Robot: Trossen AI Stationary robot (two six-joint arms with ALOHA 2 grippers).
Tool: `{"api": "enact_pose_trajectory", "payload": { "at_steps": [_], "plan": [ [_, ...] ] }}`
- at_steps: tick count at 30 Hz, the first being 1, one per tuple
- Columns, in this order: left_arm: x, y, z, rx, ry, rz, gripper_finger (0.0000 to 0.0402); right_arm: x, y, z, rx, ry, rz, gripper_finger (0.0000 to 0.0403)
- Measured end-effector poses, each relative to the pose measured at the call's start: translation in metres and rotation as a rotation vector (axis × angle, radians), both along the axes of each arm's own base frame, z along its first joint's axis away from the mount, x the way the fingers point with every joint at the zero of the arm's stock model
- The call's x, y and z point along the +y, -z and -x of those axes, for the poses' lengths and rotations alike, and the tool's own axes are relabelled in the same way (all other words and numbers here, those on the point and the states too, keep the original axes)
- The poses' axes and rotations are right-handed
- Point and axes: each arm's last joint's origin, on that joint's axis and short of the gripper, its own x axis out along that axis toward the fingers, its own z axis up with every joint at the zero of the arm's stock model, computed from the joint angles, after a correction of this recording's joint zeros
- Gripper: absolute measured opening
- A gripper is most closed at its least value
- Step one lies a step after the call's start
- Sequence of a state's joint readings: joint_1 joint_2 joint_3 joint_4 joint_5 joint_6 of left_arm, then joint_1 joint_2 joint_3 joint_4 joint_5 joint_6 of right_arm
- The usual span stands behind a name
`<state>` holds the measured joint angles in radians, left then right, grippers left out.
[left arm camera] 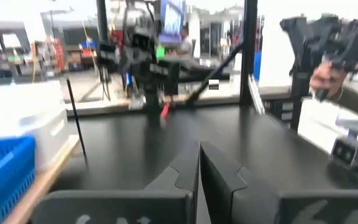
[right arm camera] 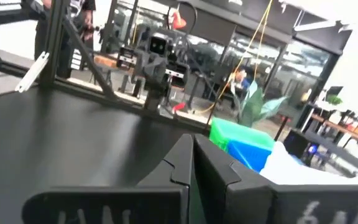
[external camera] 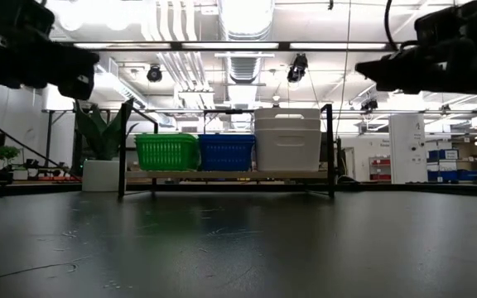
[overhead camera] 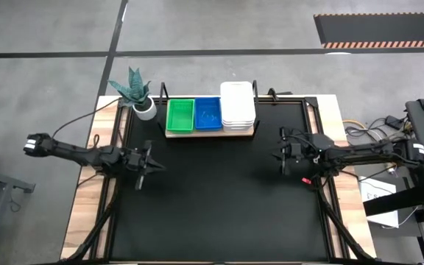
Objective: Stack baskets on shelf by color
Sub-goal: Return to Home Position
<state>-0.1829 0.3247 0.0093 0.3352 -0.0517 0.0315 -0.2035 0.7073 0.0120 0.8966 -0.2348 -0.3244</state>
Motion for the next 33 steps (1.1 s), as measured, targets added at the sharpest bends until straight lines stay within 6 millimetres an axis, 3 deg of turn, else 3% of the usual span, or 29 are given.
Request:
{"api": "enact_pose_trajectory", "payload": {
  "at_steps": [33],
  "plan": [
    [-0.001, 0.007, -0.003, 0.067, 0.001, 0.013, 0.0, 0.006, -0.036, 0.033, -0.296, 0.043, 0.105, 0.0008]
  ]
}}
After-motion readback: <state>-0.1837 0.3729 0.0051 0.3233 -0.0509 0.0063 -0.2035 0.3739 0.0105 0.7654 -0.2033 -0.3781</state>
